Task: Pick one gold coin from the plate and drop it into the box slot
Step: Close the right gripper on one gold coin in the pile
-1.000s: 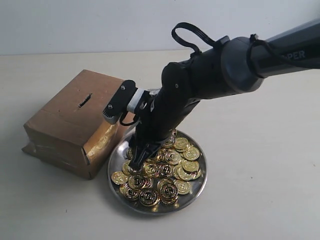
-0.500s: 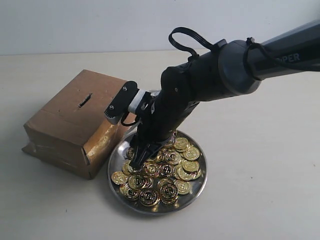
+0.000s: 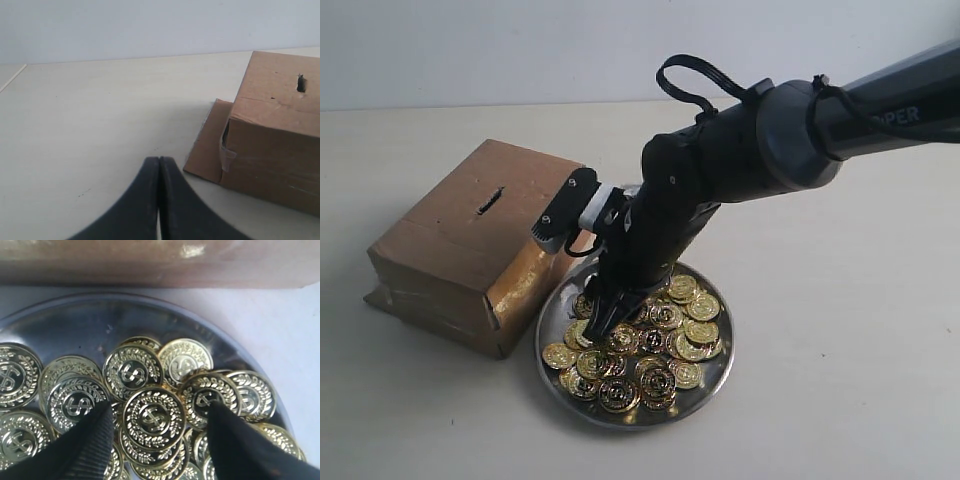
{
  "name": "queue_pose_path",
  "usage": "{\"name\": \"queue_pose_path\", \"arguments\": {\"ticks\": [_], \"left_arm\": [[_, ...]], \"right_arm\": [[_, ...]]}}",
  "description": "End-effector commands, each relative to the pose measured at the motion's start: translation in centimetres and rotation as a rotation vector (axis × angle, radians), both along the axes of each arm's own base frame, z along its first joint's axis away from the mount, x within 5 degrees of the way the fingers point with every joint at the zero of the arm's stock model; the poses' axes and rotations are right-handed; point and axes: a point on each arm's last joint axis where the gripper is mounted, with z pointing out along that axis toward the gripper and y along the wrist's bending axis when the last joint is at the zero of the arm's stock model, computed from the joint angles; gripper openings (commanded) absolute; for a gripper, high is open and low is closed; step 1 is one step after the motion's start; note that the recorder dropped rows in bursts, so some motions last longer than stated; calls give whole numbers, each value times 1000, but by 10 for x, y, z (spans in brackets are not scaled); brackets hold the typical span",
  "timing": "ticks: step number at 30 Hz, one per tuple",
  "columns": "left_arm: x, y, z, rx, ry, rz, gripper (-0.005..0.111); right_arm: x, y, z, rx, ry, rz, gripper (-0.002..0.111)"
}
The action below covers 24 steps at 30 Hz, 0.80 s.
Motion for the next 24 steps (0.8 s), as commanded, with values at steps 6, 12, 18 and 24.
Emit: {"name": "queue_pose_path", "arguments": {"ticks": [6, 12, 18, 24], "left_arm": [[0, 0, 1, -14, -14, -2, 0], [0, 0, 1, -14, -14, -2, 0], [0, 0, 1, -14, -14, -2, 0], [0, 0, 1, -14, -14, -2, 0]], "right_arm": [[-3, -1, 1, -26, 31, 16, 54], [-2, -1, 1, -33, 20, 48, 54], [0, 1, 2, -14, -5, 39, 54], [-1, 0, 1, -19, 9, 40, 54]]}}
